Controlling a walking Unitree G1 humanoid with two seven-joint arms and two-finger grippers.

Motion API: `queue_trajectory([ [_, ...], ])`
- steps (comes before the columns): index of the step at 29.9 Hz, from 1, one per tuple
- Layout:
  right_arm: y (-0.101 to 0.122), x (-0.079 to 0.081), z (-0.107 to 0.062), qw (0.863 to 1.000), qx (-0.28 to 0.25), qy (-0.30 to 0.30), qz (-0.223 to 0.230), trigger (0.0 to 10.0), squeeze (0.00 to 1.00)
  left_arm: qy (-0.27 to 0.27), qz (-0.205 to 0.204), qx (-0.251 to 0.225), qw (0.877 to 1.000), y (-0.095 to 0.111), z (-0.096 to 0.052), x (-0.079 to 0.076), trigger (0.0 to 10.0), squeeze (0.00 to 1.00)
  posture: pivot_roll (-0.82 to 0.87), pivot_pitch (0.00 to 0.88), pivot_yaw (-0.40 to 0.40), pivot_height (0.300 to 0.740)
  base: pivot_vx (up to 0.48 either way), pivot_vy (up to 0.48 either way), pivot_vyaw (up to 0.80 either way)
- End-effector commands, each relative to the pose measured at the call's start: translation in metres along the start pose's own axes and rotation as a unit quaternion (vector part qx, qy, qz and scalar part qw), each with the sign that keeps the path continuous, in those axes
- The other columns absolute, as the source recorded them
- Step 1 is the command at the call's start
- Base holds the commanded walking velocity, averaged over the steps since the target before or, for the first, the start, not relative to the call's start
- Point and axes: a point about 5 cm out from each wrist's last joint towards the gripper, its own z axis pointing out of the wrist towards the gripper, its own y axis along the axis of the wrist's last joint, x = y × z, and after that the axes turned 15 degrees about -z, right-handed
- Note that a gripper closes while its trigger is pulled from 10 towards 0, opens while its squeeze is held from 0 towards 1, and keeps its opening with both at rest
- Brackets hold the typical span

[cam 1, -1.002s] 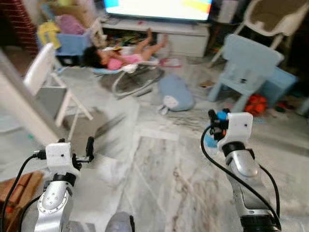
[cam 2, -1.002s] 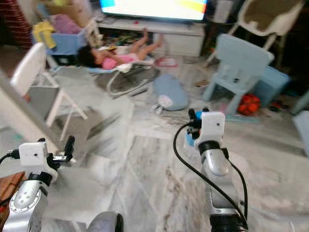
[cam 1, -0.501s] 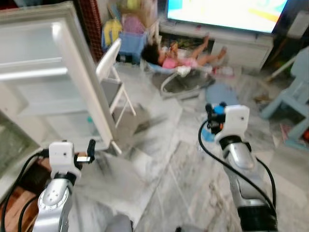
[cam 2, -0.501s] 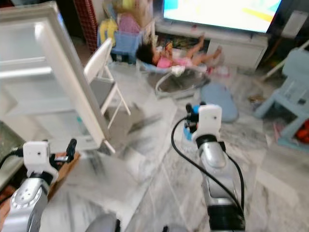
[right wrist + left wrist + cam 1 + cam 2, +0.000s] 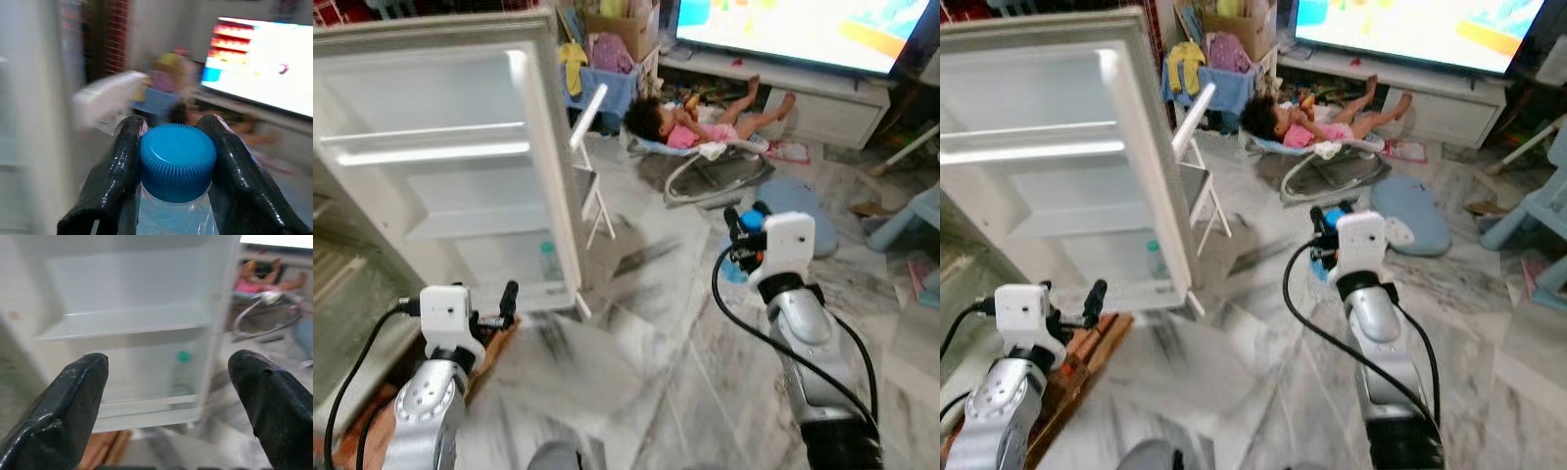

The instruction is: Restocking fridge

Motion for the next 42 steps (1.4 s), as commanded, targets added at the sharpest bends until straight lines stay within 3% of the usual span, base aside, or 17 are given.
queue_trajectory([
  [1, 0.004, -0.010, -0.001, 1.000, -0.010, -0.012, -0.005, 10.0, 0.00, -0.010, -0.006, 0.001, 1.000, 0.000, 0.002, -0.006, 10.0, 0.00, 0.08, 0.036, -0.009, 0.740, 0.000, 0.469, 0.00],
  [9, -0.001, -0.007, -0.001, 1.000, 0.012, -0.006, 0.010, 10.0, 0.00, -0.006, 0.001, 0.010, 1.000, -0.006, 0.001, -0.009, 10.0, 0.00, 0.08, 0.040, -0.021, 0.740, 0.000, 0.470, 0.00],
  [14, -0.010, -0.005, -0.006, 0.999, 0.033, -0.024, -0.016, 10.0, 0.00, -0.002, 0.000, 0.005, 1.000, -0.006, 0.001, -0.010, 10.0, 0.00, 0.09, 0.042, -0.030, 0.740, 0.000, 0.479, 0.00],
  [17, -0.014, -0.004, -0.009, 0.999, 0.040, -0.022, -0.008, 10.0, 0.00, 0.006, 0.026, -0.017, 1.000, -0.001, 0.003, -0.009, 10.0, 0.00, 0.09, 0.036, -0.029, 0.740, 0.000, 0.480, 0.00],
  [20, -0.016, -0.015, -0.013, 0.995, 0.048, -0.078, -0.039, 10.0, 0.00, 0.008, 0.016, -0.023, 1.000, 0.001, 0.004, -0.008, 10.0, 0.00, 0.09, 0.034, -0.024, 0.740, 0.000, 0.110, 0.00],
  [22, -0.022, -0.024, -0.020, 0.992, 0.077, -0.099, -0.030, 10.0, 0.00, -0.001, 0.017, -0.029, 0.999, 0.003, 0.004, -0.009, 10.0, 0.00, 0.08, 0.043, -0.020, 0.740, 0.000, 0.000, 0.00],
  [28, -0.021, -0.023, -0.033, 0.993, 0.059, -0.068, -0.078, 10.0, 0.00, 0.012, 0.038, -0.023, 0.999, 0.000, 0.003, -0.013, 10.0, 0.00, 0.07, 0.044, -0.023, 0.740, 0.000, 0.000, 0.00],
  [37, -0.012, -0.019, -0.018, 0.995, 0.036, -0.063, -0.063, 10.0, 0.00, -0.005, 0.027, -0.022, 0.999, -0.001, 0.007, -0.016, 10.0, 0.00, 0.07, 0.045, -0.020, 0.740, 0.000, 0.000, 0.80],
  [39, -0.011, -0.017, -0.018, 0.997, 0.032, -0.055, -0.048, 10.0, 0.00, -0.007, 0.051, -0.023, 0.998, -0.001, 0.006, -0.014, 10.0, 0.00, 0.08, 0.039, -0.022, 0.740, 0.000, 0.000, 0.80],
  [42, -0.012, -0.014, -0.020, 0.997, 0.033, -0.050, -0.053, 10.0, 0.00, -0.003, 0.048, -0.027, 0.998, -0.001, 0.006, -0.013, 10.0, 0.00, 0.08, 0.033, -0.023, 0.740, 0.000, 0.000, 0.80],
])
